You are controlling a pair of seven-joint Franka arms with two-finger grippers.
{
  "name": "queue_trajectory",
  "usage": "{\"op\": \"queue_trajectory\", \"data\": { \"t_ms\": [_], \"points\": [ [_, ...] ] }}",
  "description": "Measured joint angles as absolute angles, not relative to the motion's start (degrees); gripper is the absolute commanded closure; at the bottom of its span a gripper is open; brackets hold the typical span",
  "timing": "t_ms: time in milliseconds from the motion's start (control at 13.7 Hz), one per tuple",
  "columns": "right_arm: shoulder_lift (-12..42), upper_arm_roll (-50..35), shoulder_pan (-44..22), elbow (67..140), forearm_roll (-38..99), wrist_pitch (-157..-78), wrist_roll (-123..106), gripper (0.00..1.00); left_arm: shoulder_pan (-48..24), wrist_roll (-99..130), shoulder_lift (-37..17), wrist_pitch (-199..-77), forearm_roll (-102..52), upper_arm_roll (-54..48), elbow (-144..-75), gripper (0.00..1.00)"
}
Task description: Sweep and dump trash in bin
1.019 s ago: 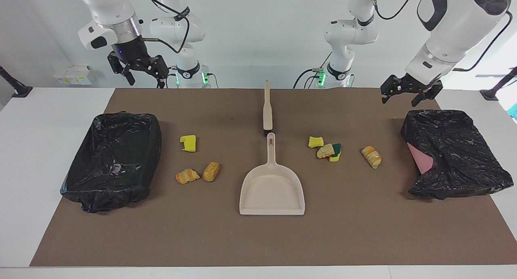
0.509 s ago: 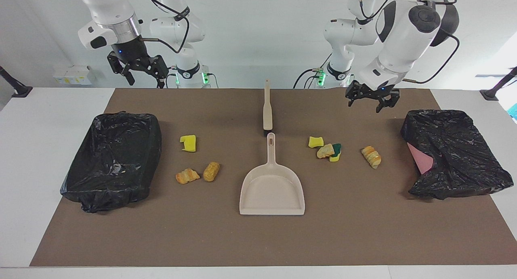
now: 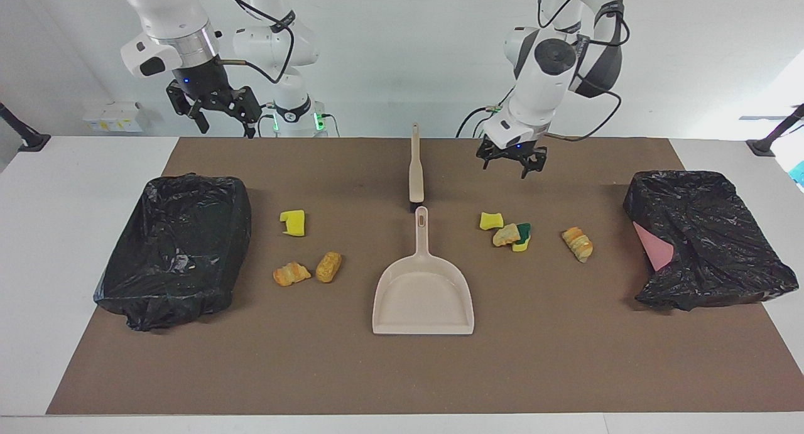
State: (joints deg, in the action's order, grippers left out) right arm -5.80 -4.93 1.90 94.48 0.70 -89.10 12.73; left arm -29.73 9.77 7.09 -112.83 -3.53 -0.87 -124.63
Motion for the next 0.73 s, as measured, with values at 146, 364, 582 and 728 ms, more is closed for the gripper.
{"op": "queue_trajectory", "data": {
  "t_ms": [146, 364, 582, 728],
  "points": [
    [-6.1, -5.0, 1.8, 96.2, 0.7, -90.0, 12.7, 0.00, -34.9, 15.4, 7.1, -118.1, -3.6, -1.0, -129.1, 0.00],
    [-7.3, -5.4, 1.6, 100.4, 0.7, -94.9, 12.7, 0.00, -42.2, 24.8, 7.0, -125.8, -3.6, -1.0, -134.5, 0.00],
    [-7.2, -5.7, 1.1, 102.5, 0.7, -98.7, 12.6, 0.00, -49.4, 34.3, 6.3, -130.9, -3.6, -1.0, -136.4, 0.00],
    [-6.1, -5.8, 0.1, 103.1, 0.7, -100.0, 12.1, 0.00, -53.2, 38.7, 5.2, -133.1, -3.6, -1.0, -136.7, 0.00]
  ]
}}
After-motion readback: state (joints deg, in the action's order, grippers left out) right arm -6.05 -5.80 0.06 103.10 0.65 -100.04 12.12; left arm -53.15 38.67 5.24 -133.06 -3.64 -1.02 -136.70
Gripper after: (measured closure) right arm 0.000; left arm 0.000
